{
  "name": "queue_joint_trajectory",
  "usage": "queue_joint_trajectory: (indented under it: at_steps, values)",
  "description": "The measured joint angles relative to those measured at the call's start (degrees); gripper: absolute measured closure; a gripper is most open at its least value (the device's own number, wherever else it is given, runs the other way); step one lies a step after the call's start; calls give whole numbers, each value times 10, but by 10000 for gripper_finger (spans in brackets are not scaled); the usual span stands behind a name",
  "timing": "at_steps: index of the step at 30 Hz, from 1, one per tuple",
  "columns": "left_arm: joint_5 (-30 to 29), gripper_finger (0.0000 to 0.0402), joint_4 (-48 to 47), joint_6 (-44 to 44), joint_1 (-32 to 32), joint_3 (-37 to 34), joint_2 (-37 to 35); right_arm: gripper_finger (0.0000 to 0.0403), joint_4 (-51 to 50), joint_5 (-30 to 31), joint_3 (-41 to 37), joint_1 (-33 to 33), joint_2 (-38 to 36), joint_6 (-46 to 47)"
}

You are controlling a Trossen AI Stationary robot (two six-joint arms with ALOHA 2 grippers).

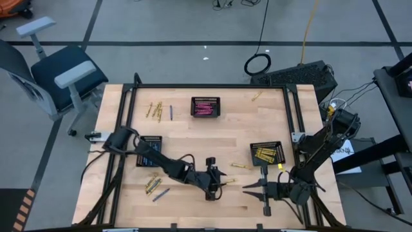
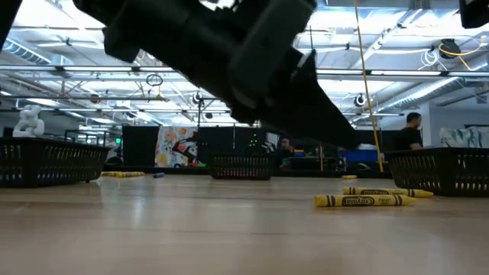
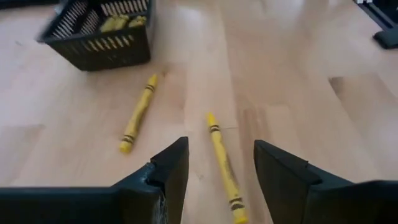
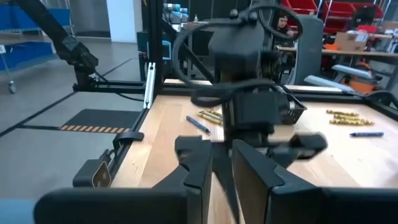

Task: Sort crayons
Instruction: Put the yellow crayon into the bottom right black bin

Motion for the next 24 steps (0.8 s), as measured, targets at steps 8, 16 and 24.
queue_joint_trajectory:
  at_steps: [8, 16, 24]
  values:
    - [45, 222, -7, -76, 4, 36, 63, 353, -8, 0, 1, 0, -3, -9]
    - [50, 222, -39, -95, 7, 40, 72, 353, -25, 0, 1, 2, -3, 24]
    - [52, 238, -69, -91, 7, 41, 71, 353, -25, 0, 1, 4, -3, 24]
